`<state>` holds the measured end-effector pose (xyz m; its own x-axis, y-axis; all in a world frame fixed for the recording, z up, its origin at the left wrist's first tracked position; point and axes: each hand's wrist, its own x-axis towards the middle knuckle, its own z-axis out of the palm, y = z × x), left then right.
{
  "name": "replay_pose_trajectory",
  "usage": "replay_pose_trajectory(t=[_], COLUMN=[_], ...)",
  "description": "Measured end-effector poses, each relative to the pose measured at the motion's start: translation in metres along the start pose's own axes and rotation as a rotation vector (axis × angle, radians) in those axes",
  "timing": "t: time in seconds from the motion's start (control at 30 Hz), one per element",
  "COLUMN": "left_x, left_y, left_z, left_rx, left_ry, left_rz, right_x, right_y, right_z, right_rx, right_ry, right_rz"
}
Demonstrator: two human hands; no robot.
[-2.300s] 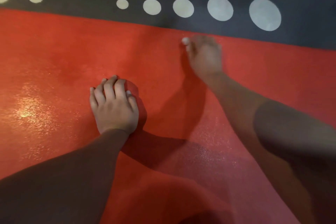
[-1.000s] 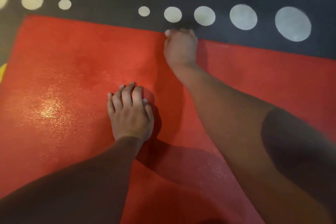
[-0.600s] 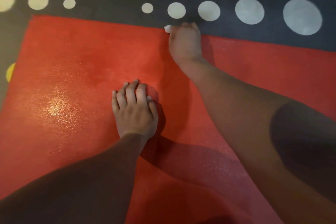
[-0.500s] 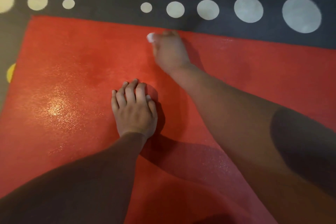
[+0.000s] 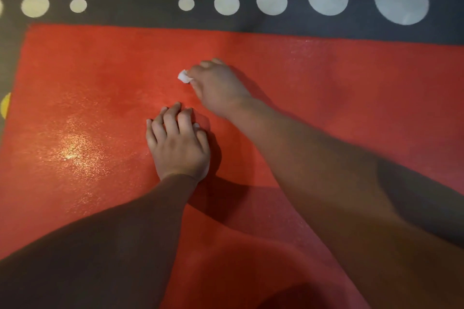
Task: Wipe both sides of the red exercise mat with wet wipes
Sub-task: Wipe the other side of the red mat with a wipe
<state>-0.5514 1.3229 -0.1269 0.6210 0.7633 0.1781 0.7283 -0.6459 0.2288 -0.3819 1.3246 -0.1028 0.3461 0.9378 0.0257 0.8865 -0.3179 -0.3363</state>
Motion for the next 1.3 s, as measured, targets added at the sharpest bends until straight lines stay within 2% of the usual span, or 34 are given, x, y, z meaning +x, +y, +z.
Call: replay_pose_trajectory(t=[0.07, 0.17, 0.2, 0.27, 0.37, 0.43, 0.5, 0.6, 0.63, 0.67, 0.73, 0.8, 0.87, 0.97, 1.0, 1.03, 1.13, 1.17, 1.23, 1.3], left_x=[-0.001, -0.001, 0.0, 0.0, 0.0, 0.0, -0.001, 0.0, 0.0, 0.0, -0.001, -0.001, -0.001, 0.0, 0.0, 0.0, -0.001, -0.001, -0.002, -0.002], left_y=[-0.001, -0.001, 0.0, 0.0, -0.002, -0.002, -0.002, 0.0, 0.0, -0.001, -0.002, -0.002, -0.002, 0.0, 0.0, 0.0, 0.0, -0.001, 0.0, 0.0], left_z=[0.0, 0.001, 0.001, 0.001, 0.001, 0.001, 0.001, 0.002, 0.002, 0.002, 0.002, 0.001, 0.001, 0.001, 0.001, 0.001, 0.002, 0.002, 0.002, 0.002], left_rx=[0.001, 0.016, 0.014, 0.006, 0.002, 0.008, 0.016, 0.017, 0.019, 0.021, 0.023, 0.022, 0.027, 0.019, 0.016, 0.013, 0.007, 0.01, 0.019, 0.021], left_ry=[0.0, -0.001, 0.0, -0.002, -0.004, 0.0, 0.008, 0.008, 0.002, -0.006, -0.016, -0.015, -0.007, -0.006, -0.004, -0.004, -0.005, -0.004, 0.001, 0.006], left_rz=[0.003, 0.004, 0.003, -0.002, 0.0, 0.003, 0.002, 0.001, 0.001, 0.002, 0.011, 0.015, 0.011, 0.017, 0.015, 0.013, 0.009, 0.01, 0.009, 0.008], right_x=[-0.007, -0.018, -0.016, -0.006, -0.008, -0.016, -0.02, -0.019, -0.018, -0.018, -0.027, -0.038, -0.039, -0.042, -0.045, -0.048, -0.072, -0.078, -0.082, -0.08], right_y=[0.025, 0.062, 0.059, 0.033, -0.006, -0.004, 0.016, 0.042, 0.036, 0.024, -0.002, -0.004, 0.019, 0.048, 0.046, 0.037, 0.005, 0.006, 0.024, 0.045], right_z=[-0.005, -0.01, -0.008, -0.001, 0.003, -0.005, -0.012, -0.013, -0.012, -0.01, -0.005, -0.004, -0.009, -0.016, -0.015, -0.013, -0.004, -0.005, -0.01, -0.017], right_rx=[-0.065, -0.179, -0.149, -0.069, 0.096, 0.075, 0.012, -0.001, 0.018, 0.03, 0.076, 0.088, 0.022, -0.007, 0.004, 0.023, 0.085, 0.078, 0.041, -0.027], right_ry=[0.042, 0.2, 0.224, 0.175, 0.025, -0.049, -0.03, 0.181, 0.202, 0.172, 0.029, -0.033, 0.003, 0.182, 0.215, 0.202, 0.052, 0.022, 0.067, 0.199], right_rz=[0.119, 0.515, 0.552, 0.428, 0.089, -0.055, -0.014, 0.325, 0.351, 0.304, 0.073, -0.097, -0.036, 0.344, 0.366, 0.317, -0.049, -0.116, -0.092, 0.14])
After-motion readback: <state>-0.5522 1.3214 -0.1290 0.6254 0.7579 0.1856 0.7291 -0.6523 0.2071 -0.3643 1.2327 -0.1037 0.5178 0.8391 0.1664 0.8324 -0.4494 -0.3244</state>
